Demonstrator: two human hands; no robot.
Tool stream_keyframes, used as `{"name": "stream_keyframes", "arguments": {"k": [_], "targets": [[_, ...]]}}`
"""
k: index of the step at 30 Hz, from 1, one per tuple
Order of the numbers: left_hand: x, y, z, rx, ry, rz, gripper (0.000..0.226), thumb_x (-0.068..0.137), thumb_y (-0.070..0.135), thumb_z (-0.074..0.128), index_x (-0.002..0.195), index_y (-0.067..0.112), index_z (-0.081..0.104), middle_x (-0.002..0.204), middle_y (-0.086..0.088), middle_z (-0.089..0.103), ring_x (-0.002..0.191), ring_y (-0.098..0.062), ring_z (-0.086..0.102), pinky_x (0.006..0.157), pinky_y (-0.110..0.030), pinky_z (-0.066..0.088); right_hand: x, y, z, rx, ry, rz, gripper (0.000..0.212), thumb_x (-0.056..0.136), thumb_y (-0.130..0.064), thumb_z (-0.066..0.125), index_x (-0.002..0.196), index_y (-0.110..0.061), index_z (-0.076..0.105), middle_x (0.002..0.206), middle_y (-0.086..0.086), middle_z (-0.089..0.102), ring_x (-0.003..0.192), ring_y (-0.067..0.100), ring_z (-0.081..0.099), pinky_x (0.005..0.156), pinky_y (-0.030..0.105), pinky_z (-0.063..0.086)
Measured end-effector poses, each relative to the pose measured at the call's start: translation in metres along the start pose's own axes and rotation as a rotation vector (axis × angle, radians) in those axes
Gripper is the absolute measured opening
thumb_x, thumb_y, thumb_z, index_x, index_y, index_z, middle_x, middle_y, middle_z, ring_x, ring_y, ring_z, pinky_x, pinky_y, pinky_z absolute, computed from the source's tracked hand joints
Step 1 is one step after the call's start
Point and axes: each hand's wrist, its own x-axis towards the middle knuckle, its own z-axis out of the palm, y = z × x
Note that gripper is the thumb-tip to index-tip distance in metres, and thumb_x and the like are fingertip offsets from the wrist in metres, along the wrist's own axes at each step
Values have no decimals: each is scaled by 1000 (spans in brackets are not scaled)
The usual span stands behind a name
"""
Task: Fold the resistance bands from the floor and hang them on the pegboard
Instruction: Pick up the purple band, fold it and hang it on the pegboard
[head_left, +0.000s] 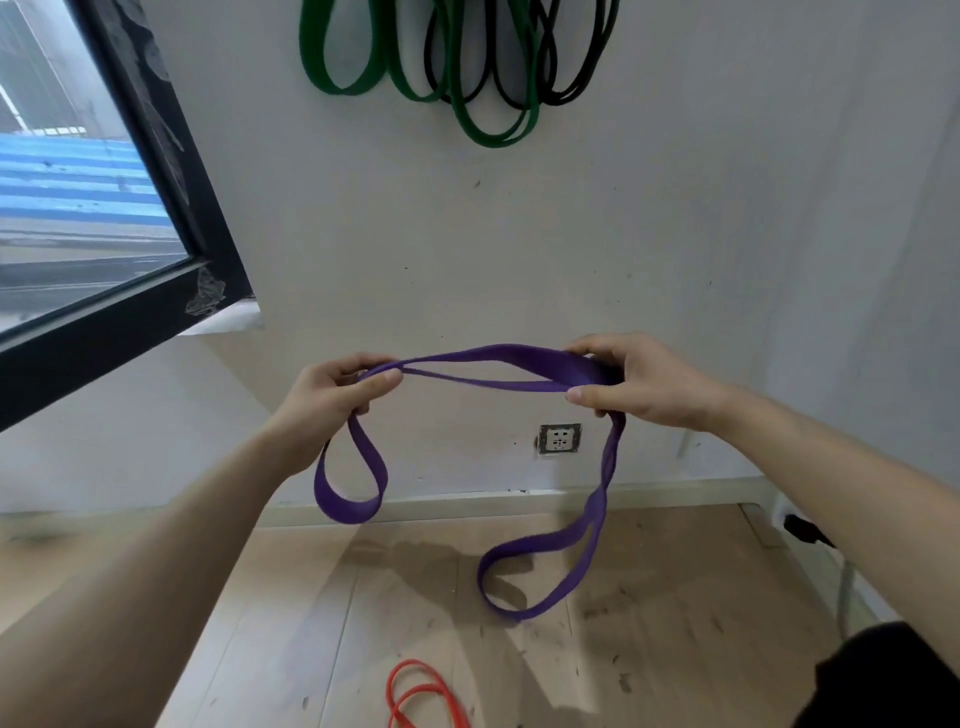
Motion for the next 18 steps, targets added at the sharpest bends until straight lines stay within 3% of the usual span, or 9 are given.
{"name": "stream_keyframes", "arguments": {"k": [5,10,13,15,18], "targets": [[3,1,8,30,22,6,20,86,32,75,98,16,77,65,6,54,67,-15,46,67,-27,40,-3,4,5,-176,62,-25,33,99,-16,60,131,-22,62,92,-4,70,73,13,69,66,19,52],[1,-1,9,95,-97,-62,34,79,37,77,103,13,73,78,-5,68,76,-16,65,79,-30,52,-5,5,9,-120,150,-52,26,100,-9,56,120,-17,69,93,7,71,69,19,71,64,26,57],[-1,-2,9,144,-195,-100,39,77,26,86,110,15,68,87,-14,73,82,-22,69,89,-38,54,-4,3,13,5,208,-71,27,99,-4,56,118,-15,72,91,10,73,65,23,71,62,31,59],[-3,2,17,167,-283,-102,46,76,18,86,118,17,67,85,-12,73,86,-26,71,93,-41,55,-4,-3,17,82,236,-73,28,99,-5,57,116,-18,74,89,9,74,62,25,71,58,30,59],[-11,16,45,75,-383,-76,46,82,3,79,124,15,65,82,-7,70,83,-23,68,87,-35,56,-4,-13,25,159,241,-79,28,98,-5,59,113,-23,75,89,11,75,61,28,70,57,32,60]]}}
